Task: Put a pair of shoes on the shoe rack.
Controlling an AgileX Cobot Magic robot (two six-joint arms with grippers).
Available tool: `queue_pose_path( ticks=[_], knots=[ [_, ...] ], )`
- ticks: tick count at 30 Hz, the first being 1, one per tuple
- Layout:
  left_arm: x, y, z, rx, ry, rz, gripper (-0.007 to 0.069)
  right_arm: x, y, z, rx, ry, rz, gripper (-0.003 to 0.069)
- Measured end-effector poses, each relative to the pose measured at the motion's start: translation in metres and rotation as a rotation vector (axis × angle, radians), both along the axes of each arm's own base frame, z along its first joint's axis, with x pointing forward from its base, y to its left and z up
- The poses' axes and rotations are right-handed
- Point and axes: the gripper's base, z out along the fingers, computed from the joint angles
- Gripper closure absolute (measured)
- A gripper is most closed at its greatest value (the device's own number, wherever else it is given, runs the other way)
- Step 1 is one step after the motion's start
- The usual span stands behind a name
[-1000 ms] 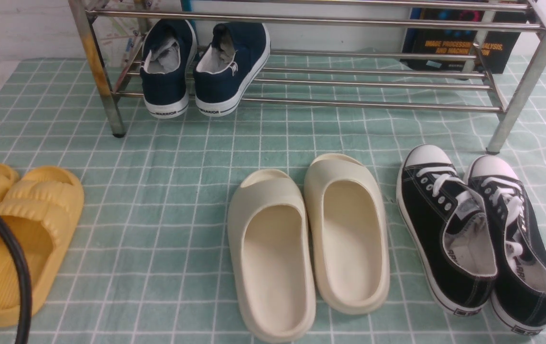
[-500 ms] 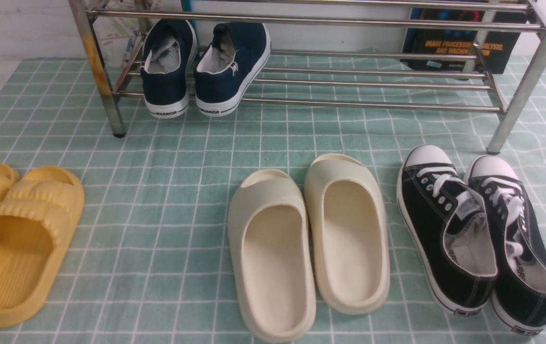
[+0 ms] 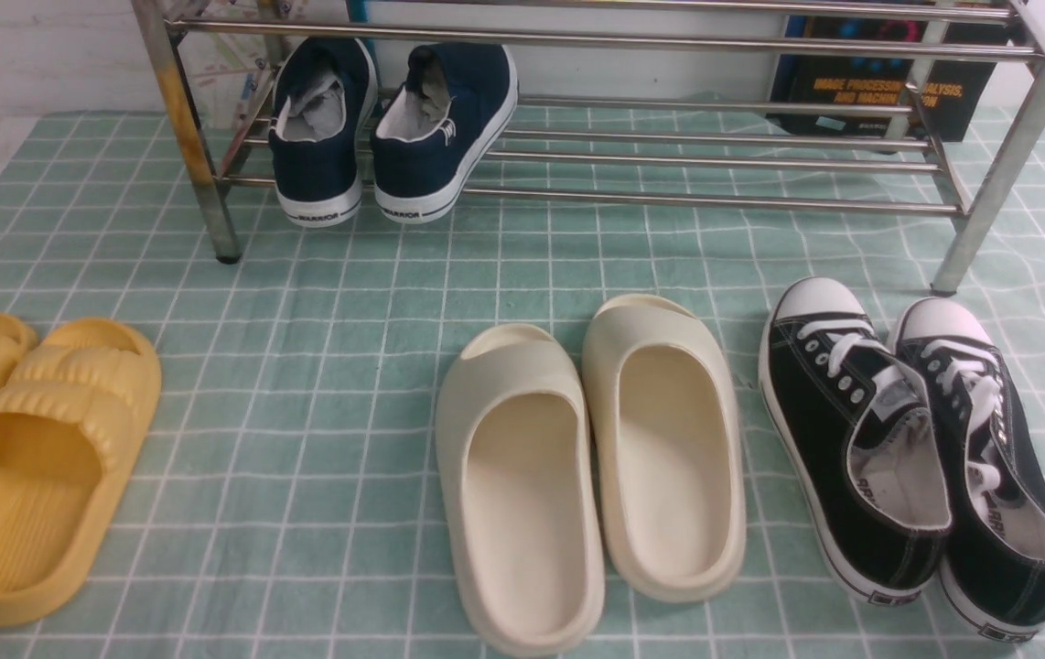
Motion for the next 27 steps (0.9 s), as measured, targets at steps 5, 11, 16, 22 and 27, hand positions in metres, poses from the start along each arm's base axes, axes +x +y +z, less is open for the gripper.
queue_pose_path(
  ticks=[5, 11, 16, 22, 27],
  knots=[
    [0.002, 0.0, -0.016, 0.03, 0.049, -0.012, 0.0638, 0.0, 0.0, 0.0, 0.0, 0.0, 0.0, 0.0419],
    [0.003, -0.003, -0.03, 0.032, 0.096, -0.083, 0.0638, 0.0, 0.0, 0.0, 0.0, 0.0, 0.0, 0.0419],
    [0.003, -0.004, -0.036, 0.013, 0.144, -0.086, 0.0638, 0.0, 0.0, 0.0, 0.0, 0.0, 0.0, 0.0419],
    [0.001, -0.004, -0.042, -0.003, 0.209, -0.089, 0.0638, 0.0, 0.0, 0.0, 0.0, 0.0, 0.0, 0.0419],
    [0.001, -0.004, -0.042, -0.006, 0.209, -0.075, 0.0638, 0.0, 0.0, 0.0, 0.0, 0.0, 0.0, 0.0419]
  ],
)
